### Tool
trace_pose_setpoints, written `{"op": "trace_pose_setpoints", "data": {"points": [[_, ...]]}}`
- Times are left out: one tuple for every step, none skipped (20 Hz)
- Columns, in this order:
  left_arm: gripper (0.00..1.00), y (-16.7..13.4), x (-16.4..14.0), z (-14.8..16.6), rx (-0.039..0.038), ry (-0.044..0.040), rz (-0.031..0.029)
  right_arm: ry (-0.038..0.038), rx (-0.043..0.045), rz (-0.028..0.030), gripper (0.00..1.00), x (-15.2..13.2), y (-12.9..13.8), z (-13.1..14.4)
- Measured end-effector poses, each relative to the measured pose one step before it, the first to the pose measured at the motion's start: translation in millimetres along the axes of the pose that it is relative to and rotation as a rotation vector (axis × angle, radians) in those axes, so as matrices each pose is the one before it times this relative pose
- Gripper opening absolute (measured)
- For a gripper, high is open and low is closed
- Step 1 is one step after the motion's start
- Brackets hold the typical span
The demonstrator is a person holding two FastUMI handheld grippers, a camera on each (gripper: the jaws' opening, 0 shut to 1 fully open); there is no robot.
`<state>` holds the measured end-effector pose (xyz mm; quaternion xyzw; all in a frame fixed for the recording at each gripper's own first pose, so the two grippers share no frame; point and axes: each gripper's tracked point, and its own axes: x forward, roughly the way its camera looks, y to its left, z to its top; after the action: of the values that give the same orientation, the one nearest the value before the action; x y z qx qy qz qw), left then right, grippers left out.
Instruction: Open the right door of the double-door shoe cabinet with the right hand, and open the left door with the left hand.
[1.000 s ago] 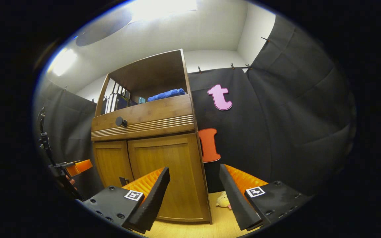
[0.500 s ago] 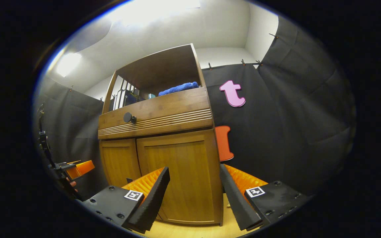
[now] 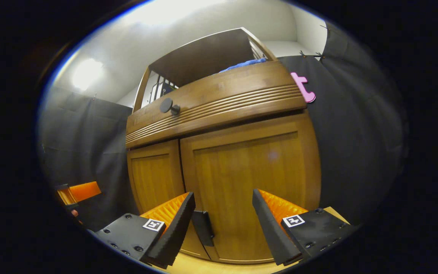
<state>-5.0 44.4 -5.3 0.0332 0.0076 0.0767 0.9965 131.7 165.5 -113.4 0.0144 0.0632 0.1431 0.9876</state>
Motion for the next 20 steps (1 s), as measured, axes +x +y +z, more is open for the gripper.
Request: {"op": "trace_pose_setpoints", "data": {"points": [[0.92,3.61,-1.91,0.09,0.00558,-0.00326,0.01179,0.01745,0.00509,0.01005,0.98,9.42,5.4,-10.48],[0.92,2.59,-2.5,0.04,0.00505,-0.00163,0.00851,0.01551,0.00883,0.00937,0.97,7.16,5.41,-11.52],[0.95,2.69,-1.02,-0.22,0.00542,0.00073,0.0086,0.02058,0.00494,0.00833,0.97,7.33,5.98,-13.91],[0.92,2.63,-0.18,-0.49,0.00477,0.0032,0.009,0.01796,0.00173,0.00771,0.97,6.3,4.52,-11.29],[0.92,1.4,0.47,-0.39,0.00293,0.0045,0.0074,0.0139,-0.00799,0.00293,0.97,6.27,4.24,-8.22],[0.98,-0.53,1.39,0.05,0.00074,0.00366,0.00092,0.00697,-0.01503,-0.00265,0.97,5.11,1.09,-6.46],[0.94,-1.88,1.74,0.15,0.00156,0.00254,-0.00519,0.00558,-0.01587,-0.00656,0.98,2.98,-0.25,-4.64],[0.94,-2.0,0.8,-1.0,0.00301,0.00316,-0.00786,0.00404,-0.01361,-0.00943,0.98,0.94,-1.37,-4.26],[0.94,-2.38,1.9,-1.38,0.00435,0.00477,-0.00974,0.00213,-0.00896,-0.01249,0.98,1.34,-1.6,-4.66],[0.92,-3.16,2.77,-2.0,0.00498,0.00521,-0.01048,0.00493,-0.00232,-0.01752,1.0,3.07,-2.18,-5.27],[0.97,-2.91,3.75,-1.45,0.00386,0.00337,-0.00839,0.00827,0.00288,-0.01367,0.98,4.27,-1.54,-4.55],[0.92,-4.23,3.83,-0.98,0.00373,0.00267,-0.01096,0.01126,0.00721,-0.01043,0.98,4.42,-1.82,-4.94],[0.92,-3.74,2.63,-1.67,0.00171,0.00081,-0.00968,0.01229,0.00536,-0.01097,0.98,1.77,-1.75,-3.5],[0.92,-2.81,1.49,-0.51,-0.00228,-0.0019,-0.00886,0.00979,0.00201,-0.01555,0.98,1.27,-2.96,-3.43],[0.92,-2.39,0.3,1.28,-0.00713,-0.00757,-0.00638,-0.00011,0.00121,-0.0063,1.0,1.69,1.26,-1.6],[0.92,-2.56,-0.44,1.48,-0.01117,-0.00894,-0.01089,0.00145,-0.00689,-0.00987,0.88,1.84,0.69,-2.26],[0.92,-4.22,0.68,0.1,-0.01492,-0.00153,-0.01646,-0.00312,-0.01441,-0.01814,0.85,-0.65,-1.34,-2.52],[0.92,-3.74,-1.18,-3.47,-0.01867,0.00694,-0.02013,0.0014,-0.01504,-0.01482,0.82,0.85,-0.57,-3.44],[0.92,-3.26,-1.3,-3.5,-0.01727,0.00613,-0.02454,-0.00387,-0.0033,-0.02168,0.83,0.66,-1.89,-2.17],[0.92,-1.93,-1.59,-1.88,-0.0121,0.00185,-0.01498,0.00858,0.0042,-0.01624,0.8,2.12,0.07,-4.44]]}}
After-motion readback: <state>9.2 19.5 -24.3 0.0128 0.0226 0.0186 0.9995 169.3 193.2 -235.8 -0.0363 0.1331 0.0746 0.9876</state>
